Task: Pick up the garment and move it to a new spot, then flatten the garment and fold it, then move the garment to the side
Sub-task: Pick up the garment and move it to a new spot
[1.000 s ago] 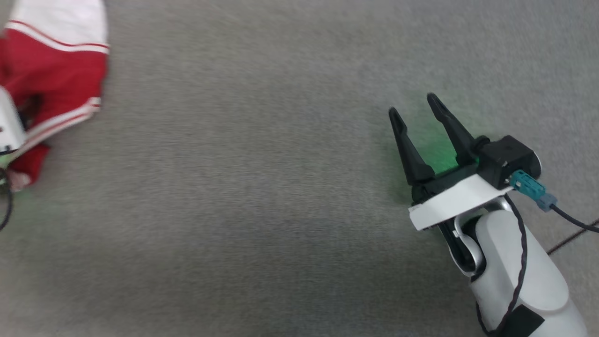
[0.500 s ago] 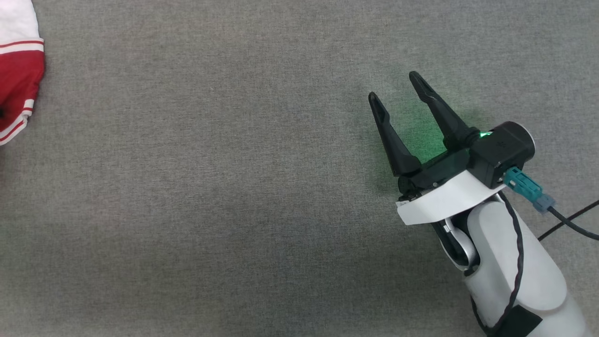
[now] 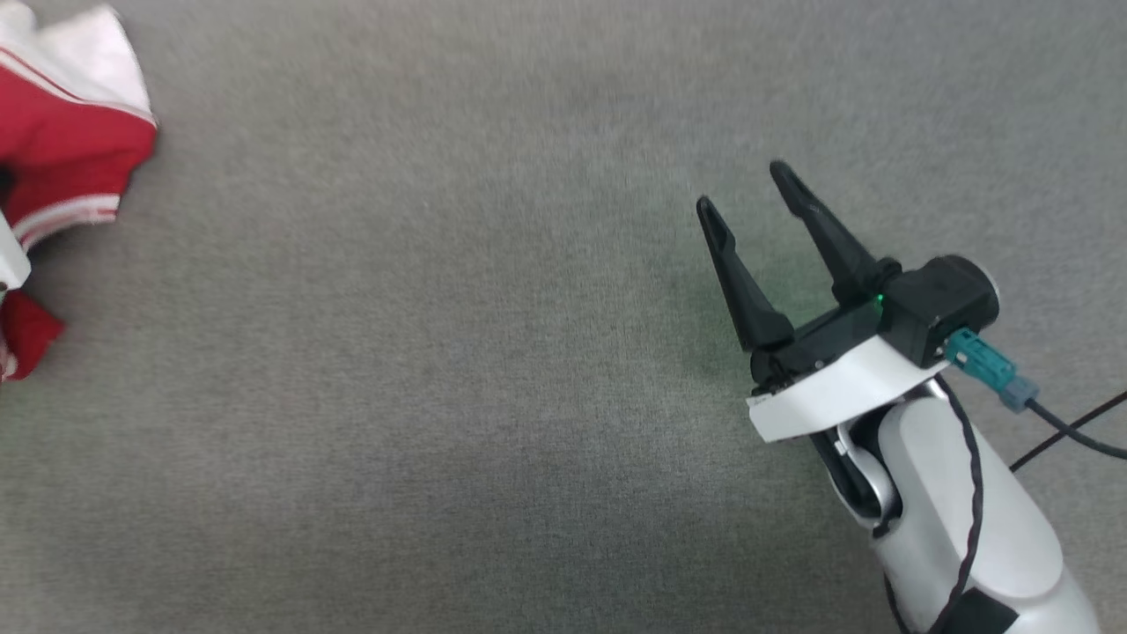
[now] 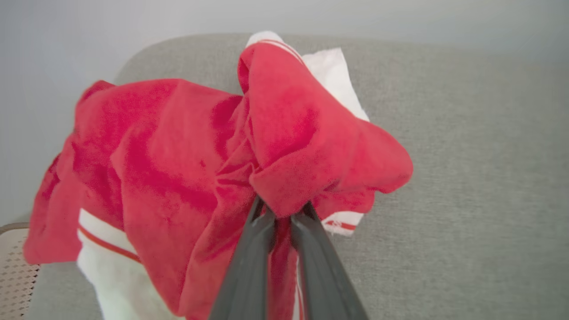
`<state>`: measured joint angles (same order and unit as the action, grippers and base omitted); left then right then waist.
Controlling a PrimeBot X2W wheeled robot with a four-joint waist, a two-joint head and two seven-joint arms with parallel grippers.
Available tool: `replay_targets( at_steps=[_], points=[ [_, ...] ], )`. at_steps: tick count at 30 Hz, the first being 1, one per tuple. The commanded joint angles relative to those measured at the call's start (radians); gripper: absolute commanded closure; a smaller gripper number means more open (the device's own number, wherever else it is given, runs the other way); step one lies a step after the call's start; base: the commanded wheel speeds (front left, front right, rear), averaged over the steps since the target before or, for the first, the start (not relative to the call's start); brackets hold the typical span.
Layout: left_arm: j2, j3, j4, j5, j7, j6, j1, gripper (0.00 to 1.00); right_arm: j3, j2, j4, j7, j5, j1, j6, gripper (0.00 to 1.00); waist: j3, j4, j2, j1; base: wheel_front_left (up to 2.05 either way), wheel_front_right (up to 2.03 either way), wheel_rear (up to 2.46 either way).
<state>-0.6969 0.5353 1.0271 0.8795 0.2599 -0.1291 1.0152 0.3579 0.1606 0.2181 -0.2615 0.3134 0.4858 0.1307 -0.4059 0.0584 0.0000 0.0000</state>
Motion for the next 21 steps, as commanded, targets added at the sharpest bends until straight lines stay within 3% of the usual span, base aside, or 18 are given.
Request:
replay_targets(
  at_steps=[1, 7, 13, 18, 21],
  points=[
    [0.003, 0.010, -0.016, 0.002, -0.035, -0.002, 0.009, 1.00, -0.003, -0.007, 0.004, -0.005, 0.009, -0.021, 0.000, 0.00, 0.064, -0.007, 0.0000, 0.0000, 0.00, 0.00, 0.00],
    [0.020, 0.104, -0.195, 0.035, -0.090, -0.002, -0.017, 1.00, -0.035, -0.015, 0.007, -0.005, 0.027, -0.078, 0.000, 0.00, 0.149, -0.002, 0.0000, 0.0000, 0.00, 0.00, 0.00],
    [0.031, 0.226, -0.452, 0.100, -0.075, -0.002, -0.056, 1.00, -0.082, -0.029, -0.012, -0.005, 0.036, -0.124, 0.000, 0.00, 0.176, 0.029, 0.0000, 0.0000, 0.00, 0.00, 0.00],
    [0.116, 0.321, -0.619, 0.178, -0.020, -0.002, -0.071, 1.00, -0.123, -0.048, -0.037, -0.005, 0.038, -0.151, 0.000, 0.00, 0.170, 0.068, 0.0000, 0.0000, 0.00, 0.00, 0.00],
    [0.154, 0.359, -0.651, 0.193, -0.001, -0.002, -0.053, 1.00, -0.139, -0.055, -0.047, -0.005, 0.037, -0.154, 0.000, 0.00, 0.158, 0.090, 0.0000, 0.0000, 0.00, 0.00, 0.00]
  ],
)
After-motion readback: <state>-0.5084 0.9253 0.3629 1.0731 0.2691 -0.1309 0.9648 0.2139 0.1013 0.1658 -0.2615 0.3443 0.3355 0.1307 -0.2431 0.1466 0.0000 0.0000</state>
